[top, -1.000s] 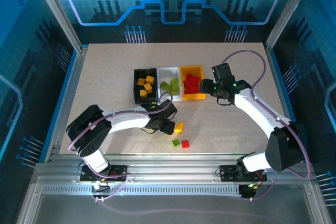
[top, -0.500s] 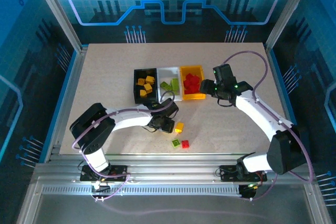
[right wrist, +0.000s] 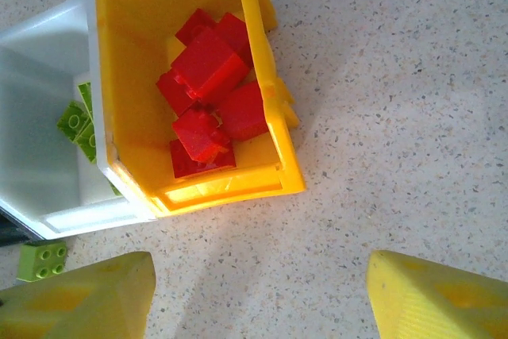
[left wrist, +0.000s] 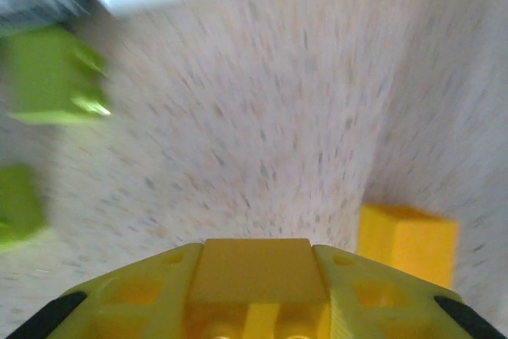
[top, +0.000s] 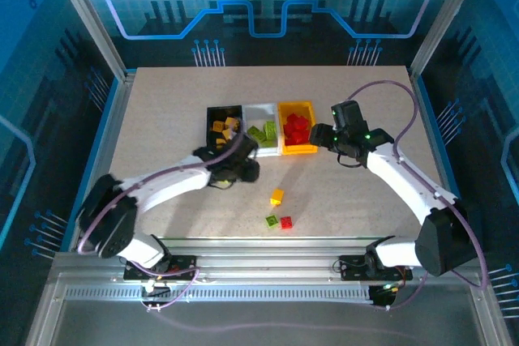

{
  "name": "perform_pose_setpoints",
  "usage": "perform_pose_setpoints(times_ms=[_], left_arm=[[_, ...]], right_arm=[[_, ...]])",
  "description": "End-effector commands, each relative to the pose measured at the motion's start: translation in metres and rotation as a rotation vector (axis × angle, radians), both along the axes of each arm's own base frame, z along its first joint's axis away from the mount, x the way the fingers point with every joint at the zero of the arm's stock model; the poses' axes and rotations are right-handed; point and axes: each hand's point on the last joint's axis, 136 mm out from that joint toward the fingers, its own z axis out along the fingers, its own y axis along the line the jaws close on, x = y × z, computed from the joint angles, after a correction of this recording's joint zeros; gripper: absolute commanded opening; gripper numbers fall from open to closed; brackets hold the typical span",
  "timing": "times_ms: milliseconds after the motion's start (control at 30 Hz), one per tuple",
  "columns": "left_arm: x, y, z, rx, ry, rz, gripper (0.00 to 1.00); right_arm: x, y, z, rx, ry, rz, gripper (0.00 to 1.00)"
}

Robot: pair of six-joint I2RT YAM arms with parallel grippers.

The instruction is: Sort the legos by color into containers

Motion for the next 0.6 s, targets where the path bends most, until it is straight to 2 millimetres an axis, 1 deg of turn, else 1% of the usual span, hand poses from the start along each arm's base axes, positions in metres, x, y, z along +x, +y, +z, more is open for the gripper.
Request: perform_pose_setpoints(times_ms=[0,67,133,233,333,400,500,567], left_arm=[[0.034,0.046,0.037,0.023,-0.097,0.167,0.37],[0.054,0.064,0.041,0.035,-0.116,0.227,0.37],[0.076,0.078,0.036,0.037,-0.114,0.284,0.36],[0.105,0.09,0.025,0.035,-0.104,0.342,0.36],[0.131,0.093,0.015,0.044,-0.087,0.37,0.36],[0.145,0.094,0.006,0.06,-0.066,0.379,0.36],[0.161,0.09,0.0,0.068,-0.056,0.375,0.41],[0.169,0.087,0.001,0.066,-0.052,0.369,0.49]], right_arm=[[-0.003,-0.005,-0.003,0.022,0.006,-0.026,0.72],[-0.005,-0.006,-0.008,0.021,0.018,-0.031,0.72],[-0.007,-0.007,-0.01,0.019,0.027,-0.033,0.72],[-0.01,-0.008,-0.012,0.019,0.034,-0.035,0.72],[-0.015,-0.008,-0.013,0.02,0.045,-0.03,0.72],[-0.019,-0.008,-0.014,0.022,0.052,-0.027,0.72],[-0.027,-0.006,-0.016,0.04,0.061,-0.017,0.72],[-0.033,0.0,-0.02,0.062,0.076,0.001,0.72]])
